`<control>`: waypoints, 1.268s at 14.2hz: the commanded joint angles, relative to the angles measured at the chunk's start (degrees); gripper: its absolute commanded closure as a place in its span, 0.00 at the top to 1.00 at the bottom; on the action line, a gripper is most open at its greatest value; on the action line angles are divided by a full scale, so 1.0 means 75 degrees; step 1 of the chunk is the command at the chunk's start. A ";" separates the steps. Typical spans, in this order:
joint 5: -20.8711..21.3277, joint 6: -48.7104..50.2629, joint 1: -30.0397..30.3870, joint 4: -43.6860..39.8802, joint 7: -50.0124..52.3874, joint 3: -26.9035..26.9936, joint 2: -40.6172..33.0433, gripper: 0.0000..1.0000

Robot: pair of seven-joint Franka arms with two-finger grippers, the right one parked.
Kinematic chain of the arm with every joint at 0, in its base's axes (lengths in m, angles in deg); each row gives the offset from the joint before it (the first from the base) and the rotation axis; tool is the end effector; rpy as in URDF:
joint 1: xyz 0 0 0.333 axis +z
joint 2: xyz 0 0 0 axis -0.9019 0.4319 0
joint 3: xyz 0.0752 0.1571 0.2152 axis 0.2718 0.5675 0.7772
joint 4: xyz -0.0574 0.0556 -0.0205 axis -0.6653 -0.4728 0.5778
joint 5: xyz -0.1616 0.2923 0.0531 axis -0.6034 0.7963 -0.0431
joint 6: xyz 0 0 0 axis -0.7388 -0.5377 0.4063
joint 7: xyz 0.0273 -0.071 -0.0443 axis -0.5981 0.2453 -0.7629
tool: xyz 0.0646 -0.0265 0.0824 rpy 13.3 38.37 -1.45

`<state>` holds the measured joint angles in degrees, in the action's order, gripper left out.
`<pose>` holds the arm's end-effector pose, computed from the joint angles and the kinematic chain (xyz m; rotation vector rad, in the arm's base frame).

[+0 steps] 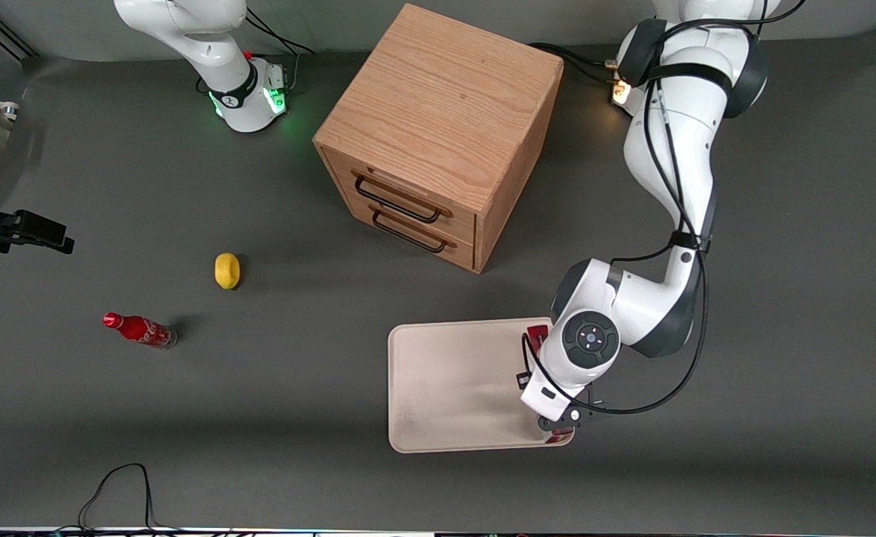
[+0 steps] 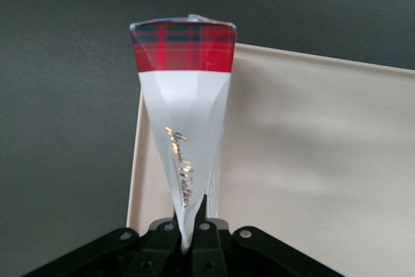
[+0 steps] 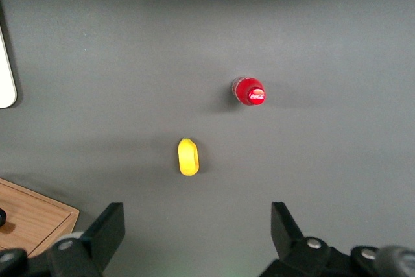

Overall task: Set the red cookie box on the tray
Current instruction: 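Carry the cookie box with the left gripper over the cream tray, then lower the cookie box onto the tray's rim area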

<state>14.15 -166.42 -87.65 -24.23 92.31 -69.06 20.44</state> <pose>0.6451 -0.2925 0.2610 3.1145 0.3198 0.0568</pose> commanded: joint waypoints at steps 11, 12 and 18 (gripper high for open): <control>0.0106 -0.0197 0.0040 0.0192 -0.0139 0.0048 -0.0026 1.00; 0.0106 -0.0197 0.0040 0.0192 -0.0139 0.0048 -0.0026 1.00; 0.0082 0.0130 0.0063 0.0203 -0.0127 0.0036 -0.0329 1.00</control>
<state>14.19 -167.10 -87.12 -24.07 91.92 -68.95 20.94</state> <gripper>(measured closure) 0.066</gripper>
